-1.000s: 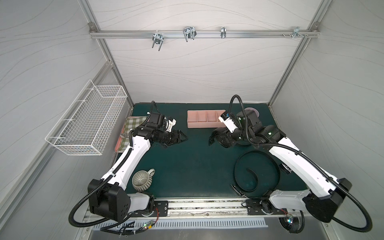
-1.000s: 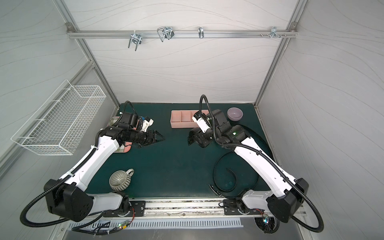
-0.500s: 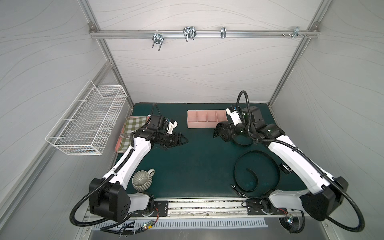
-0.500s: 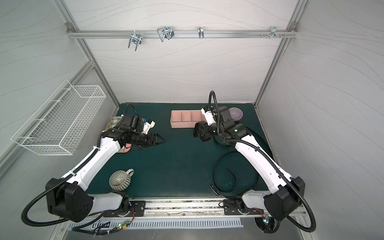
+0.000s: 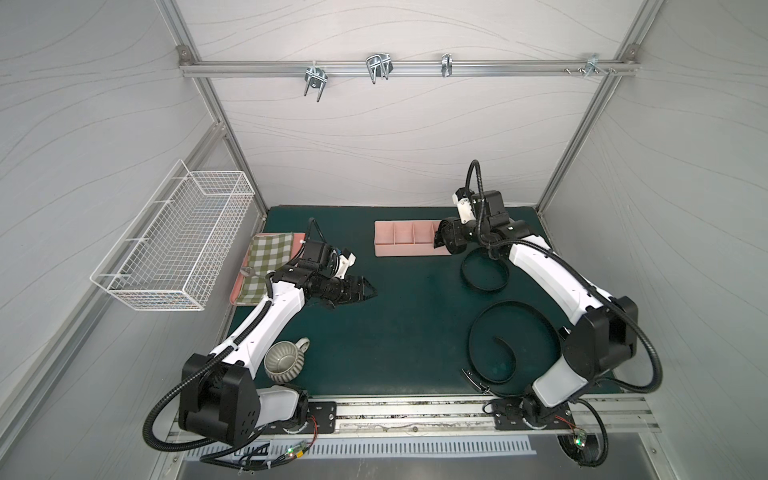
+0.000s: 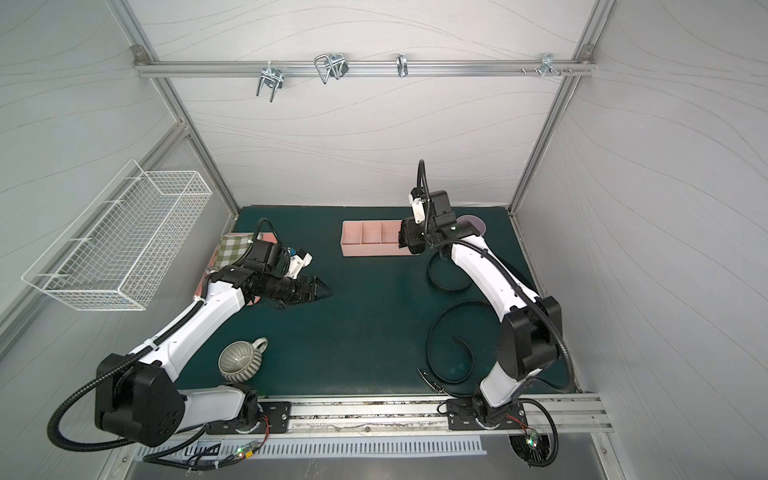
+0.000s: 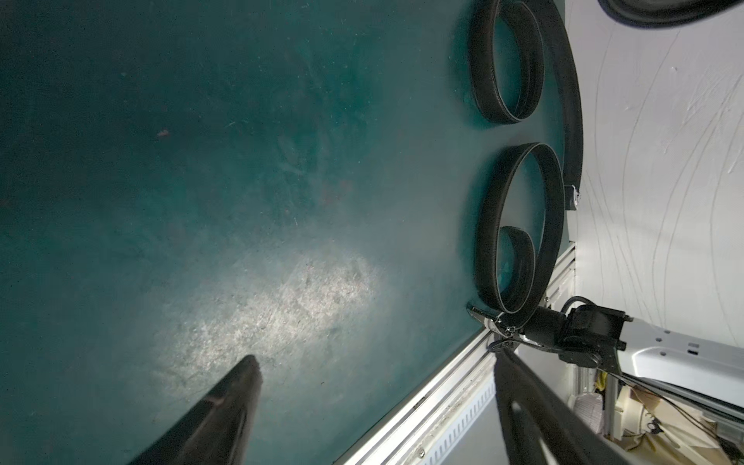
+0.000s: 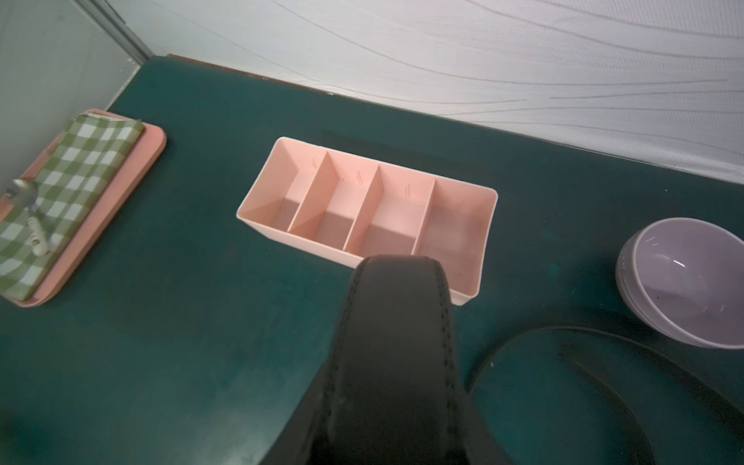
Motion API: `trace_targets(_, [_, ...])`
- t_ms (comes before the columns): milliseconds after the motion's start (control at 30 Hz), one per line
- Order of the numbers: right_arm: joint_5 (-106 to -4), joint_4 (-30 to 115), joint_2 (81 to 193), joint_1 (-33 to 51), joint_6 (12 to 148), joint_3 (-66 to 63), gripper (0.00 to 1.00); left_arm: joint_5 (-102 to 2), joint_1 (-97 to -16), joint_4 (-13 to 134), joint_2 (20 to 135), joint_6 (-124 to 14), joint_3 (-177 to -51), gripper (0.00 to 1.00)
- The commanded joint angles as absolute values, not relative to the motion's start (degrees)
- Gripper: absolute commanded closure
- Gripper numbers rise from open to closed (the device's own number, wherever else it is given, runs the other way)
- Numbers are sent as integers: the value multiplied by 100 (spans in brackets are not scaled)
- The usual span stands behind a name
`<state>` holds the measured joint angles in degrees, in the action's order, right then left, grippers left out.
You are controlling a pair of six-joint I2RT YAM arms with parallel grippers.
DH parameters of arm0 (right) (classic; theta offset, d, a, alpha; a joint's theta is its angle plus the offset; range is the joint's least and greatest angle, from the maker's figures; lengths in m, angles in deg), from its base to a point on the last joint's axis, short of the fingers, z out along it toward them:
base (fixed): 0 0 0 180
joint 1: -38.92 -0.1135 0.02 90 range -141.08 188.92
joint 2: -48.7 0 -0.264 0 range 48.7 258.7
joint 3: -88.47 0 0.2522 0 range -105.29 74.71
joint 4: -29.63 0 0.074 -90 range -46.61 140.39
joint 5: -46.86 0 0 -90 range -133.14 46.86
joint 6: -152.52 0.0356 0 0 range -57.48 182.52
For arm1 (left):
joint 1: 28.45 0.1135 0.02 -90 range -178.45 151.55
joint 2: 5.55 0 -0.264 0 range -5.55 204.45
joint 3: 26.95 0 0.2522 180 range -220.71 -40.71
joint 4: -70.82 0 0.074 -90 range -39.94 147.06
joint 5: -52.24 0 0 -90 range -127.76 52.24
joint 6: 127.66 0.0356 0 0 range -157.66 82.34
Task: Place the belts into the storage roll
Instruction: Place the belt in the container.
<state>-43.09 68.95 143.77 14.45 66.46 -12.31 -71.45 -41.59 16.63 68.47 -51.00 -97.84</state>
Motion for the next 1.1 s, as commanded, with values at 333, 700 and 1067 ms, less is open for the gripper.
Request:
trace_targets(333, [-4288,6189,15459,1743,6736,-2256,100,-7217,-4154,1943,6722,-4961,-9775,1])
trace_targets(700, [-4449,5940,15917,1946,6826,-2359,99,-7454,-4163,2773,6049,-5101,-9476,1])
trace_targets(1067, [-4591,5868,16674,1966,6953,-2762,99,-7316,-4242,2878,5610,-4979,-9464,1])
